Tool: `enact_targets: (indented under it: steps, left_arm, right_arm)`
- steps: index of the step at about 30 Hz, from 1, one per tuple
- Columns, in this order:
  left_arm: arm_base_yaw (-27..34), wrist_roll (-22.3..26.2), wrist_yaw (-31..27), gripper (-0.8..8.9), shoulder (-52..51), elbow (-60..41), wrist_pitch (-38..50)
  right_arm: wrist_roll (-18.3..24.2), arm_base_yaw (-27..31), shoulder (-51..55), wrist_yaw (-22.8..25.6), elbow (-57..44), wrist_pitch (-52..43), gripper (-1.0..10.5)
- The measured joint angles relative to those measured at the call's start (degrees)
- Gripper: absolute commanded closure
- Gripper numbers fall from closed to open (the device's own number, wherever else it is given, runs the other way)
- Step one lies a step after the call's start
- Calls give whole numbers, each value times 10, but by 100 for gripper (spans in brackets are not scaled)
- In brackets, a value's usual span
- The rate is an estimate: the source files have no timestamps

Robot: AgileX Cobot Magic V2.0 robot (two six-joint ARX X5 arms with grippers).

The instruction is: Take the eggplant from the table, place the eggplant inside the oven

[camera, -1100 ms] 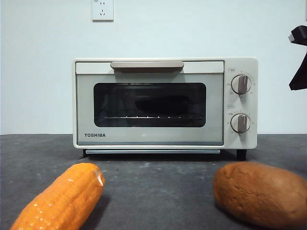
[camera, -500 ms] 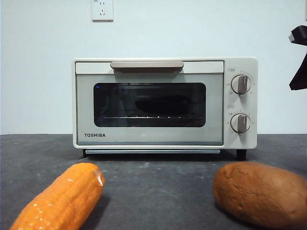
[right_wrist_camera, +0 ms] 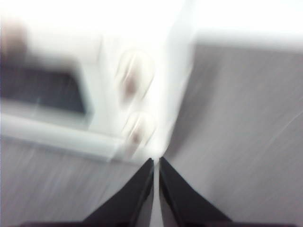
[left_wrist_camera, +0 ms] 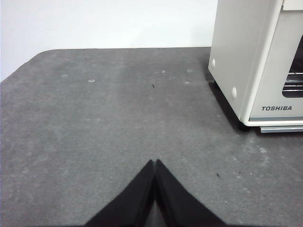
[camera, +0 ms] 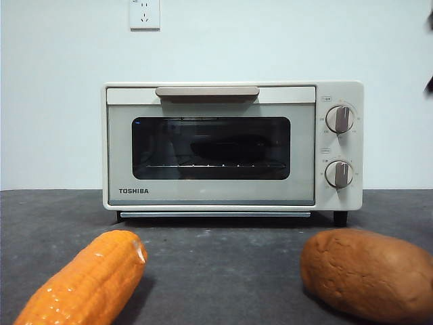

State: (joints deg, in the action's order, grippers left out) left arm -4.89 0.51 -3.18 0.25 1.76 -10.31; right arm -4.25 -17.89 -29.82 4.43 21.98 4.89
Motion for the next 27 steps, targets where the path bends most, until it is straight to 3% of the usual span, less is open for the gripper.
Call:
enact_targets:
  steps: [4, 7, 12, 20, 27]
  left_arm:
    - [0, 0, 0, 807, 0, 0, 0]
    - [0, 0, 0, 807, 0, 0, 0]
    - [0, 0, 0, 807, 0, 0, 0]
    - [0, 0, 0, 807, 0, 0, 0]
    - [0, 0, 0, 807, 0, 0, 0]
  right_arm:
    - [53, 48, 144, 16, -2, -2, 942]
    - [60, 91, 201, 16, -21, -10, 942]
    - [52, 143, 257, -14, -101, -4, 942]
    - [10, 158, 295, -88, -211, 5, 942]
    - [-5, 158, 295, -88, -211, 45, 942]
